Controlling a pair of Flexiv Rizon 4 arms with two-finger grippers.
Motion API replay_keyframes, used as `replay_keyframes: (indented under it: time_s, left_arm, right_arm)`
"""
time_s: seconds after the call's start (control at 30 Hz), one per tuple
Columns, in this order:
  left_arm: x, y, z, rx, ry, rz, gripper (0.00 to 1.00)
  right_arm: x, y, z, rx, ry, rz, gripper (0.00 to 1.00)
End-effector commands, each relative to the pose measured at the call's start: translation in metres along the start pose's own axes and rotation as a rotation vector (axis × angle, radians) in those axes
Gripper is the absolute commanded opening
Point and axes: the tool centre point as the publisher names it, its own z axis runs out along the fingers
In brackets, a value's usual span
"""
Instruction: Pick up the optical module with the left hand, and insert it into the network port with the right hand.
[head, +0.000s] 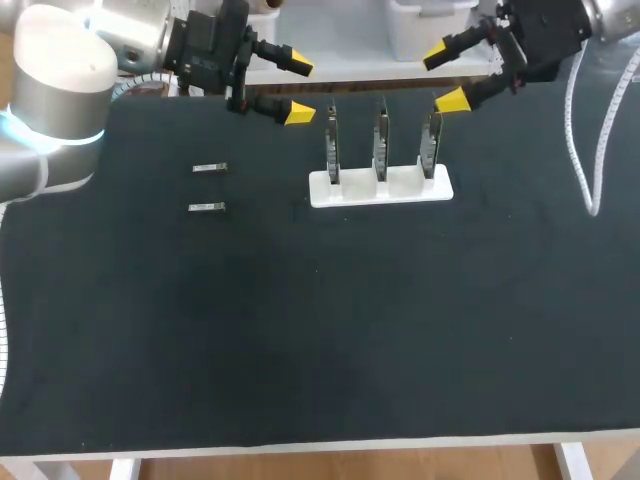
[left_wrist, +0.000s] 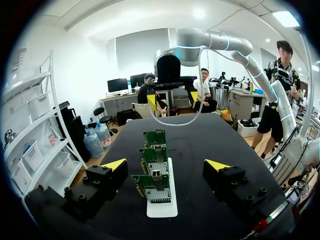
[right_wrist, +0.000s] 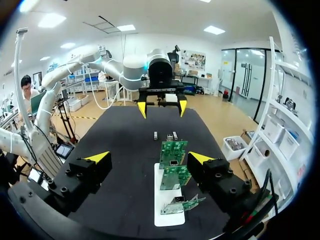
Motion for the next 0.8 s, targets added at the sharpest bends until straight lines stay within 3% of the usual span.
replay_keyframes:
  time_s: [0.03,0.8]
  left_arm:
    - [0.0,0.0016,0.0002,0.003,0.001,0.001,1.0]
    - [0.0,0.0016,0.0002,0.003,0.001,0.001,1.0]
  right_arm:
    - [-0.0022,0.0044,-0.0046,-0.005,0.008,0.001,1.0]
    - [0.0016,0.0084,-0.0019,-0.024,0.008,0.02,1.0]
